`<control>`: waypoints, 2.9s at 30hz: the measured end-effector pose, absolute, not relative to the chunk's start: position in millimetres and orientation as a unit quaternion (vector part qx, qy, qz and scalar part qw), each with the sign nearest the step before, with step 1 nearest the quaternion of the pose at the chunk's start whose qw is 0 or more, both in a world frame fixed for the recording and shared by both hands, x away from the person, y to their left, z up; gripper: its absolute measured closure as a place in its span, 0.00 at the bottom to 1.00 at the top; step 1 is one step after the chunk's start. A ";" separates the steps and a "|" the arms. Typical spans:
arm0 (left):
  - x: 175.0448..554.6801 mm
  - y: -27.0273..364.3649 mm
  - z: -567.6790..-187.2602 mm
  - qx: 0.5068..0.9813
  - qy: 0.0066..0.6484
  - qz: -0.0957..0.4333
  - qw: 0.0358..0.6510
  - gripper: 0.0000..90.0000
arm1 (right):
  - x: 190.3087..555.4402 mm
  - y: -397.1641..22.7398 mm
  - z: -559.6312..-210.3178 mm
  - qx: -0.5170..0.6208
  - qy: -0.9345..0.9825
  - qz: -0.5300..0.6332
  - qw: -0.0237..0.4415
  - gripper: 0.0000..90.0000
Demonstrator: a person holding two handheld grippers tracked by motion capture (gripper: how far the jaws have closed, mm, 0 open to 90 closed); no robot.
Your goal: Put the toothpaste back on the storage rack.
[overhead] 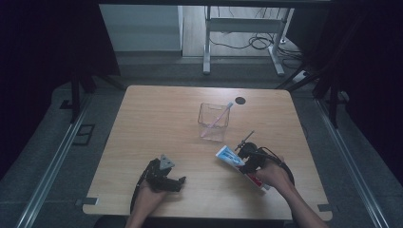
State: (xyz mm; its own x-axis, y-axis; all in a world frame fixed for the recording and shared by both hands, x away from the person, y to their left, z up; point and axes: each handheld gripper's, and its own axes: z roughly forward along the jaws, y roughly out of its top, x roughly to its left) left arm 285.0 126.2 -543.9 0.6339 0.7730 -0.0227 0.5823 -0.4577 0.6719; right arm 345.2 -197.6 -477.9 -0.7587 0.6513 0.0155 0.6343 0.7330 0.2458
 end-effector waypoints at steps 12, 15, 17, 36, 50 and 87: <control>285.0 126.2 -543.9 0.841 0.403 0.144 0.330 0.07 | 342.9 -206.8 -466.5 0.353 0.923 0.146 0.051 0.80; 285.0 126.2 -543.9 0.841 0.403 0.144 0.330 0.07 | 342.8 -209.6 -464.2 0.355 0.920 0.155 0.053 0.80; 284.9 126.2 -543.9 0.841 0.403 0.145 0.330 0.07 | 342.5 -212.2 -461.1 0.357 0.918 0.164 0.056 0.80; 285.0 126.0 -544.0 0.841 0.403 0.145 0.331 0.07 | 341.3 -224.9 -442.0 0.371 0.899 0.223 0.072 0.80; 285.1 126.3 -543.8 0.842 0.402 0.146 0.330 0.07 | 341.2 -227.5 -422.6 0.367 0.884 0.274 0.091 0.81; 285.2 126.3 -543.9 0.842 0.402 0.146 0.330 0.07 | 363.8 -218.2 -392.4 0.373 0.841 0.366 0.138 0.81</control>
